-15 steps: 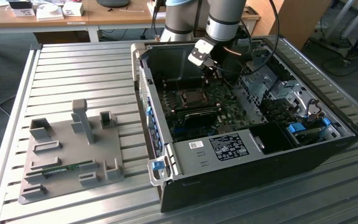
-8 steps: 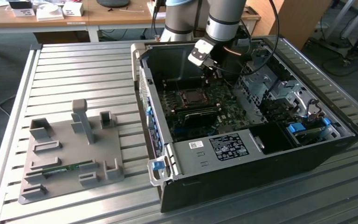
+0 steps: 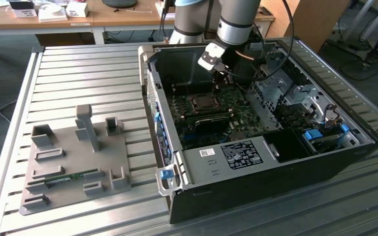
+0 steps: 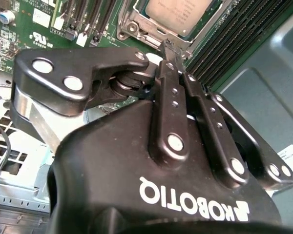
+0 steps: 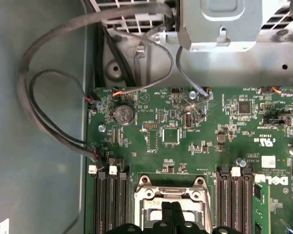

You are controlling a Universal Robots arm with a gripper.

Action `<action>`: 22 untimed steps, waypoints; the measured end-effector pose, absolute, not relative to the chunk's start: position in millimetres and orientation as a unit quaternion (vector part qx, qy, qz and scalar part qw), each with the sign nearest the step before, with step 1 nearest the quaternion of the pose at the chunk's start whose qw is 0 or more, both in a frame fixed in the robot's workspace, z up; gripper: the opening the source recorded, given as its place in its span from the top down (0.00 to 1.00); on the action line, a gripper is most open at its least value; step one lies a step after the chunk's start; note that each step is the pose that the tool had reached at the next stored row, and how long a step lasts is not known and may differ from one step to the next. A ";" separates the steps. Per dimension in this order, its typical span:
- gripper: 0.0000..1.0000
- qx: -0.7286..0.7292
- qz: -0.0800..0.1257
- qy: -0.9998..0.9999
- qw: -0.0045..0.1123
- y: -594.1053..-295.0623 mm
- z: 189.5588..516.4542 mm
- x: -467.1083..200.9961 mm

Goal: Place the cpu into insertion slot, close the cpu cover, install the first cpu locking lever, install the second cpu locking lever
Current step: 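Close the cpu cover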

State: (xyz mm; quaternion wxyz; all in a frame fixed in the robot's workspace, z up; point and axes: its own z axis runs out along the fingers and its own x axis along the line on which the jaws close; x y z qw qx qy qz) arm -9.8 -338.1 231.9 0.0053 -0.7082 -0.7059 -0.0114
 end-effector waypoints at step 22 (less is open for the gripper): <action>0.89 -0.706 -0.011 -0.708 0.005 -338.5 226.8 -27.4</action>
